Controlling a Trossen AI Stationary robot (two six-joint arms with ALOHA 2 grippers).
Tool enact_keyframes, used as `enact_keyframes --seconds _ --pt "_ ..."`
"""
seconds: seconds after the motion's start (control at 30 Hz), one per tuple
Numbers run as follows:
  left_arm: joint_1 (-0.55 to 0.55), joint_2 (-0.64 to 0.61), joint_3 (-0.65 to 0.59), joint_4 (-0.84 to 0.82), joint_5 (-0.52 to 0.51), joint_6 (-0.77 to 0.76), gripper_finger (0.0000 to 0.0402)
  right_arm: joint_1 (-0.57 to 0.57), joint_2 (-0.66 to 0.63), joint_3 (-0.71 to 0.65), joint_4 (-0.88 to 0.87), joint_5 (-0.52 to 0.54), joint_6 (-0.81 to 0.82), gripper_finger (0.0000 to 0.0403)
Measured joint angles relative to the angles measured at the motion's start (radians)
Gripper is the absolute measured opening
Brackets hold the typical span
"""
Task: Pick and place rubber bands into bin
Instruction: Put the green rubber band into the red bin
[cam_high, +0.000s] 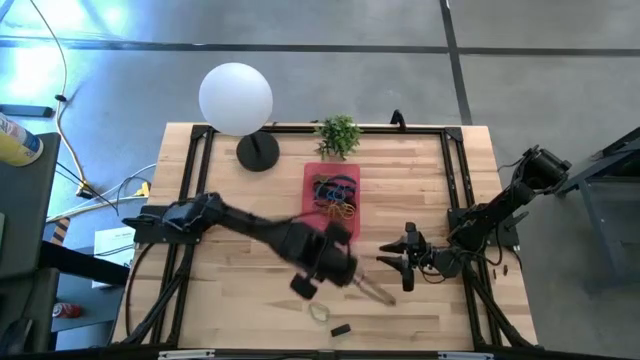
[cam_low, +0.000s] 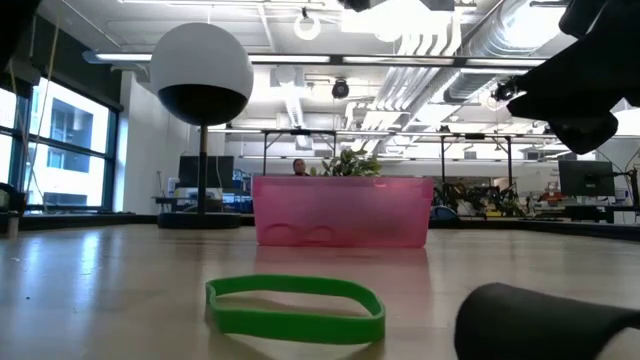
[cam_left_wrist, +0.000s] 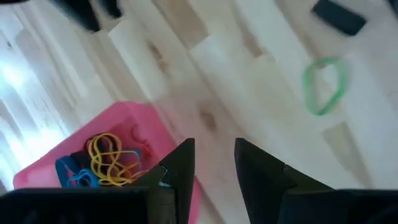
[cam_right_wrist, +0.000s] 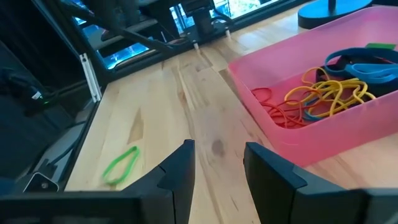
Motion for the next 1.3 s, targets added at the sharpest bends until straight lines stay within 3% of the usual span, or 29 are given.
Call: enact_keyframes --seconds 0.47,0.6,0.9,1.3 --pt "-0.176 0.132 -0.002 0.08 -0.044 -0.186 0.0104 0.0 0.0 0.0 0.0 0.006 0.001 0.0129" --pt "-0.178 0.179 0.0 0.099 -0.039 -0.188 0.0104 0.0 0.0 0.0 -0.003 0.005 0.001 0.0129" --pt "-0.171 0.279 0.0 0.124 0.091 -0.154 0.0104 0.0 0.0 0.0 -0.004 -0.031 0.001 0.0129" --pt "-0.133 0.307 -0.048 0.14 0.086 -0.221 0.0104 0.0 0.0 0.0 -0.011 -0.035 0.001 0.0129"
